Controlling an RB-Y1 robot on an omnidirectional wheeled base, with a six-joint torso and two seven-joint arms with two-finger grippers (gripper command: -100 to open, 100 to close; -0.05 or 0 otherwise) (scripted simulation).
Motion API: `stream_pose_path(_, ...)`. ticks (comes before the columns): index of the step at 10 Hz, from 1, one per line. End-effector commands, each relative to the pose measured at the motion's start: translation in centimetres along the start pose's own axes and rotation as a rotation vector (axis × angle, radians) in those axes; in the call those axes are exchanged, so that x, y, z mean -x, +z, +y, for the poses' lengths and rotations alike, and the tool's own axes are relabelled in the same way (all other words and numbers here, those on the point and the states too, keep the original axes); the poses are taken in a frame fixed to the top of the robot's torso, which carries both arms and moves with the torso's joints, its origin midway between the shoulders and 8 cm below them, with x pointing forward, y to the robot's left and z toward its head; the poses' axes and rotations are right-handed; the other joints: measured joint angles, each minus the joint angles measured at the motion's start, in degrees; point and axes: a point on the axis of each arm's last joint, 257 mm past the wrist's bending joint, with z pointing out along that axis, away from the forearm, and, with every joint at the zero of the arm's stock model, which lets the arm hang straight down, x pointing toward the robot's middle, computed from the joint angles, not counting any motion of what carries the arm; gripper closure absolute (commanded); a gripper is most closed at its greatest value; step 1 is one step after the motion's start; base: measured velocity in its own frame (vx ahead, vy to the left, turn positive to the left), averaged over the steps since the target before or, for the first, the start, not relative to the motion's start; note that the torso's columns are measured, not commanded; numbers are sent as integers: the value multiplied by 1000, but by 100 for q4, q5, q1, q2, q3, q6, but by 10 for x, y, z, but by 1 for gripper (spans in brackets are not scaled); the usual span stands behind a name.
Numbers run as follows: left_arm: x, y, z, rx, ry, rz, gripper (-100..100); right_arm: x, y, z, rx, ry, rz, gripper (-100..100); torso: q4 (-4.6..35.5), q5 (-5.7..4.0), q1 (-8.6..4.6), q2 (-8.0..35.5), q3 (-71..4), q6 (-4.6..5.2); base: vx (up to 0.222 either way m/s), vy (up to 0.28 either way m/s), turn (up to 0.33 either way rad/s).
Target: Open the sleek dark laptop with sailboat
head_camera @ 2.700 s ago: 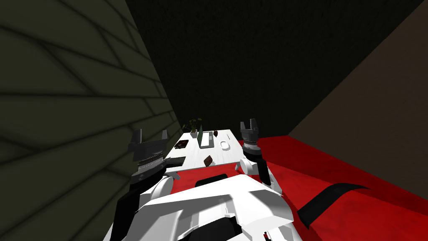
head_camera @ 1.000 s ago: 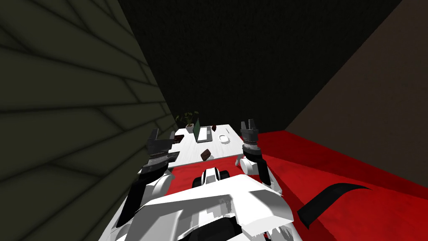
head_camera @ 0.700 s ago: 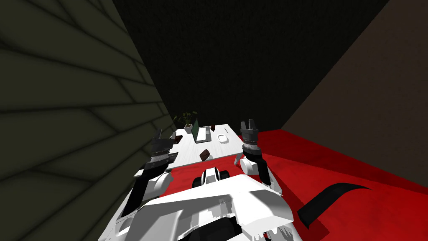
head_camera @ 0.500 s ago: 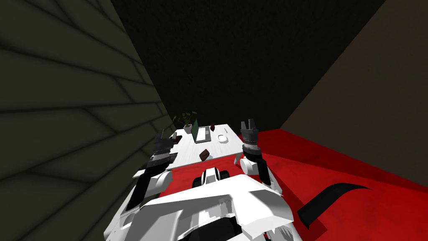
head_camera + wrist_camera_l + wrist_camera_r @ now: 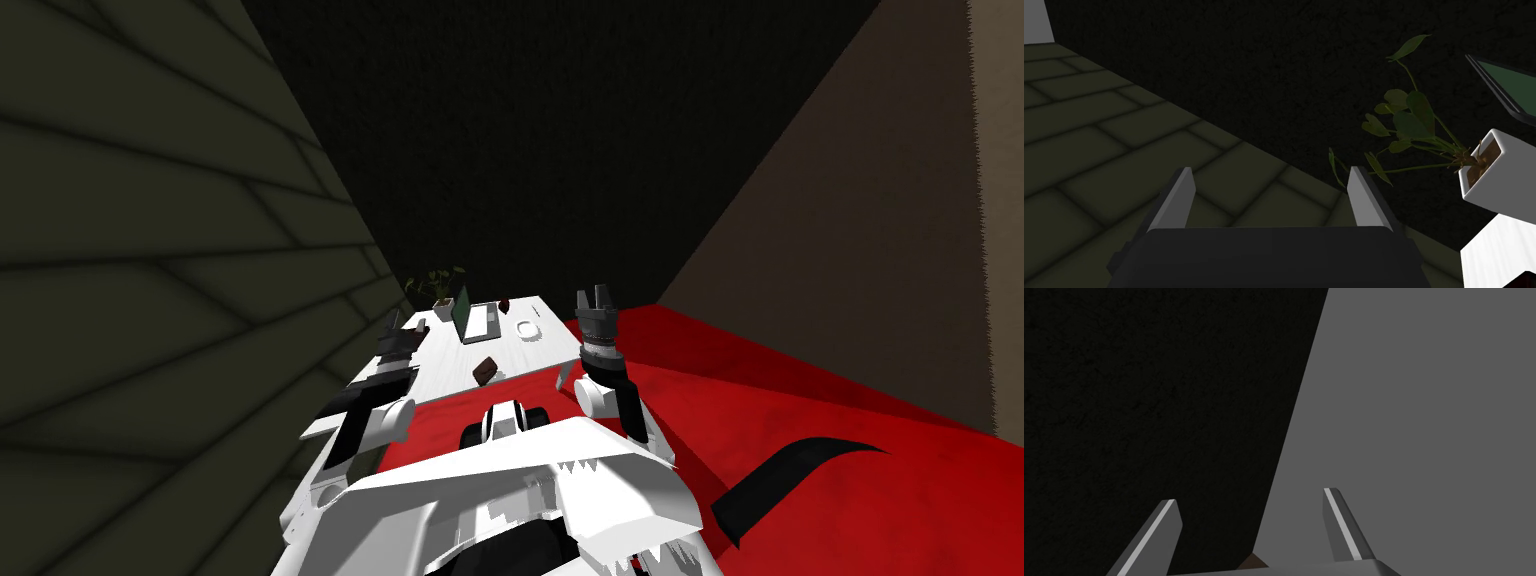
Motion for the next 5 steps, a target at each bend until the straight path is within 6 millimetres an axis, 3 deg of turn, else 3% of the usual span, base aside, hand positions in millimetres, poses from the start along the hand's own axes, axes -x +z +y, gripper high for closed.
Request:
stream_pose_path(1,16,6,24,44,-29,-43,-100,0,0,0,0,0,0,0,0,0,0,0,0,1,-7,-6,-78)
stream_pose_path(5,36,12,56,102,-78,-105,-100,0,0,0,0,0,0,0,0,0,-1,0,0,2,-7,-6,-72)
